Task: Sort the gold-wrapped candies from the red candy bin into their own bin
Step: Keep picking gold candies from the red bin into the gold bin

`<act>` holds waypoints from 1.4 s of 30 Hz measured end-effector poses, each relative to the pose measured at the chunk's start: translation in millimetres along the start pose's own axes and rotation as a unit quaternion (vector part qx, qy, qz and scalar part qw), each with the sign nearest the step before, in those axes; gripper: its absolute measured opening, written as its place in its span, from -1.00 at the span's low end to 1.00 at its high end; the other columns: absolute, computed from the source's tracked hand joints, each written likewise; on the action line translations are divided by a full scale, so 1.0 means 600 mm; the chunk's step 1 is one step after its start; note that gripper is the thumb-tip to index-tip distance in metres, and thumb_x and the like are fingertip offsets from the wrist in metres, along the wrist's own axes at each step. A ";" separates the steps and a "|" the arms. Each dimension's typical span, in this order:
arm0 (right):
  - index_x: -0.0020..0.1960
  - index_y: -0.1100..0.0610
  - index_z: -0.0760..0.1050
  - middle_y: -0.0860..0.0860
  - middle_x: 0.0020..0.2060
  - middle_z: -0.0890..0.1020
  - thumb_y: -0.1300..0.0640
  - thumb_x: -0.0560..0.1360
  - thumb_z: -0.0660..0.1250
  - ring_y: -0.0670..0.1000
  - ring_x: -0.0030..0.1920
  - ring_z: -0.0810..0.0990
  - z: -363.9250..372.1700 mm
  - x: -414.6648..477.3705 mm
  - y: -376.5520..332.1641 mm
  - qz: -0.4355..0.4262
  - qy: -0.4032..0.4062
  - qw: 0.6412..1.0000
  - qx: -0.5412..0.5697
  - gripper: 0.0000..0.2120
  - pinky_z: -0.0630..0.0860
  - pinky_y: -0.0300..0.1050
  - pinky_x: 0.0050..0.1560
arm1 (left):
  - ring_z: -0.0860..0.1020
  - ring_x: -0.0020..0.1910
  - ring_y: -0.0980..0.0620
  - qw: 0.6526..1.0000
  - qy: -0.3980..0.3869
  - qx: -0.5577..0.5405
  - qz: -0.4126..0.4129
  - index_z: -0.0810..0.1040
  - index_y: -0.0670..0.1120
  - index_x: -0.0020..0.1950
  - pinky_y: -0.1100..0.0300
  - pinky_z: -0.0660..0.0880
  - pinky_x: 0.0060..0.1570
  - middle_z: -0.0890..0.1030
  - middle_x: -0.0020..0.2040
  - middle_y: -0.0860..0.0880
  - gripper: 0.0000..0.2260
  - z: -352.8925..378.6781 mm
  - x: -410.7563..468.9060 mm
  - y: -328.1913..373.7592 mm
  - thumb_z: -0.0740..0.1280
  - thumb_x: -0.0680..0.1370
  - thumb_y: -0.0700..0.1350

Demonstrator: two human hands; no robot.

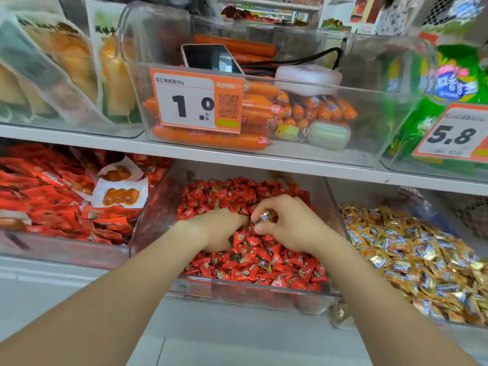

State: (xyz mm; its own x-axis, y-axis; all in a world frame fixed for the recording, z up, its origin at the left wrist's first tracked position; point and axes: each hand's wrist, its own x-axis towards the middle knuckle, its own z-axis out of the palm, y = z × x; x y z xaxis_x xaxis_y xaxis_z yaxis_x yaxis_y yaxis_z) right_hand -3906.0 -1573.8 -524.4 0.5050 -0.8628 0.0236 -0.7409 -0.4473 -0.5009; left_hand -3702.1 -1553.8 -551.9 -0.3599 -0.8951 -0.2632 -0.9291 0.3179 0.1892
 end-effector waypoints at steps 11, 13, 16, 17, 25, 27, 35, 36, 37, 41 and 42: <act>0.02 -0.09 0.66 0.00 -0.19 0.76 0.12 0.49 0.57 0.12 -0.17 0.77 -0.028 -0.051 -0.004 0.034 -0.016 0.984 0.171 -0.83 0.68 0.26 0.00 | 0.56 -0.40 0.08 0.978 0.024 -0.204 0.035 0.60 0.13 -0.03 0.15 0.49 -0.32 0.71 -0.28 0.05 -0.93 -0.036 -0.067 0.006 0.46 0.62 0.05; 0.01 -0.03 0.70 0.03 -0.17 0.77 0.16 0.52 0.54 0.11 -0.12 0.78 -0.030 -0.058 -0.008 0.035 -0.019 0.979 0.199 -0.88 0.69 0.26 0.03 | 0.61 -0.30 -0.06 0.976 0.027 -0.211 0.037 0.64 0.14 -0.03 0.08 0.53 -0.23 0.73 -0.17 0.16 -0.95 -0.036 -0.085 0.005 0.45 0.61 0.06; 0.04 0.09 0.71 0.10 -0.12 0.78 0.27 0.60 0.43 0.05 -0.09 0.79 -0.033 -0.068 -0.015 0.061 -0.037 0.963 0.260 -0.88 0.70 0.16 0.11 | 0.49 -0.38 -0.13 0.974 0.040 -0.221 0.026 0.67 0.16 -0.05 0.06 0.45 -0.33 0.72 -0.22 0.05 -0.94 -0.036 -0.100 0.000 0.45 0.61 0.07; 0.06 0.11 0.70 0.10 -0.13 0.78 0.28 0.61 0.40 0.04 -0.07 0.79 -0.032 -0.071 -0.015 0.068 -0.044 0.959 0.273 -0.86 0.70 0.12 0.14 | 0.45 -0.41 -0.09 0.973 0.046 -0.225 0.021 0.68 0.15 -0.05 0.06 0.42 -0.36 0.70 -0.26 0.03 -0.93 -0.037 -0.104 -0.002 0.45 0.62 0.07; 0.08 0.07 0.70 0.02 -0.14 0.60 0.22 0.61 0.22 0.01 -0.22 0.56 0.009 -0.058 -0.033 0.107 -0.078 0.955 0.266 -0.73 0.53 -0.11 -0.22 | 0.49 -0.31 0.34 0.986 0.061 -0.156 0.007 0.69 0.19 0.04 0.26 0.40 -0.27 0.66 -0.28 0.03 -0.96 -0.024 -0.121 0.014 0.46 0.60 0.09; 0.07 0.20 0.67 0.05 -0.20 0.58 0.11 0.54 0.25 -0.01 -0.29 0.47 0.016 -0.053 -0.041 0.050 -0.119 0.973 0.193 -0.73 0.45 -0.07 -0.25 | 0.57 -0.27 0.27 0.985 0.068 -0.157 0.006 0.72 0.18 0.04 0.10 0.55 -0.06 0.68 -0.30 0.05 -0.93 -0.019 -0.119 0.014 0.46 0.59 0.11; 0.06 -0.09 0.71 -0.15 -0.14 0.61 -0.14 0.51 0.53 -0.11 0.00 0.47 0.034 -0.042 -0.024 -0.057 -0.152 0.986 -0.039 -0.81 0.54 -0.02 0.08 | 0.65 -0.21 0.18 0.978 -0.011 -0.209 0.015 0.70 0.08 0.06 0.18 0.61 -0.11 0.72 -0.11 0.04 -0.88 -0.033 -0.137 0.009 0.37 0.67 0.05; 0.05 -0.09 0.70 -0.12 -0.15 0.61 -0.17 0.50 0.53 -0.09 0.00 0.49 0.033 -0.041 -0.023 -0.059 -0.158 0.985 -0.040 -0.79 0.56 0.01 0.05 | 0.64 -0.17 0.16 0.980 -0.031 -0.197 0.014 0.70 0.10 0.07 0.12 0.62 -0.03 0.71 -0.06 0.06 -0.83 -0.032 -0.140 0.008 0.35 0.67 0.12; 0.03 -0.07 0.69 -0.09 -0.17 0.61 -0.19 0.50 0.52 -0.05 -0.02 0.53 0.030 -0.041 -0.024 -0.060 -0.166 0.983 -0.045 -0.78 0.58 0.04 0.00 | 0.64 -0.12 0.13 0.981 -0.047 -0.187 0.014 0.70 0.11 0.07 0.04 0.62 0.05 0.71 -0.04 0.08 -0.78 -0.032 -0.142 0.007 0.33 0.66 0.19; 0.15 -0.02 0.66 -0.13 -0.23 0.49 -0.05 0.63 0.41 0.04 -0.06 0.52 0.021 -0.044 -0.028 -0.062 -0.208 0.972 -0.087 -0.84 0.43 -0.06 -0.16 | 0.64 0.01 0.17 0.973 -0.076 -0.215 0.041 0.73 0.16 -0.01 -0.05 0.55 0.21 0.71 -0.04 0.20 -0.82 -0.040 -0.149 0.013 0.44 0.57 0.23; 0.19 -0.02 0.65 -0.14 -0.20 0.48 0.00 0.66 0.37 0.02 -0.05 0.50 0.020 -0.045 -0.027 -0.065 -0.212 0.970 -0.095 -0.85 0.41 -0.08 -0.13 | 0.64 0.00 0.14 0.970 -0.075 -0.225 0.047 0.74 0.13 -0.03 -0.05 0.55 0.22 0.71 -0.05 0.18 -0.84 -0.044 -0.150 0.015 0.46 0.57 0.19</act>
State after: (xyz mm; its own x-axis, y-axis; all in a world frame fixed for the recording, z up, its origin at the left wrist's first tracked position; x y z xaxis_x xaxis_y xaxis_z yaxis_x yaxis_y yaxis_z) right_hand -3902.3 -1540.2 -527.2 0.7068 -0.6391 -0.3031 -0.7065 -0.6162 -0.3482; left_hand -3676.0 -1478.6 -501.7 -0.4813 -0.8024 -0.3529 -0.7718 0.1971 0.6045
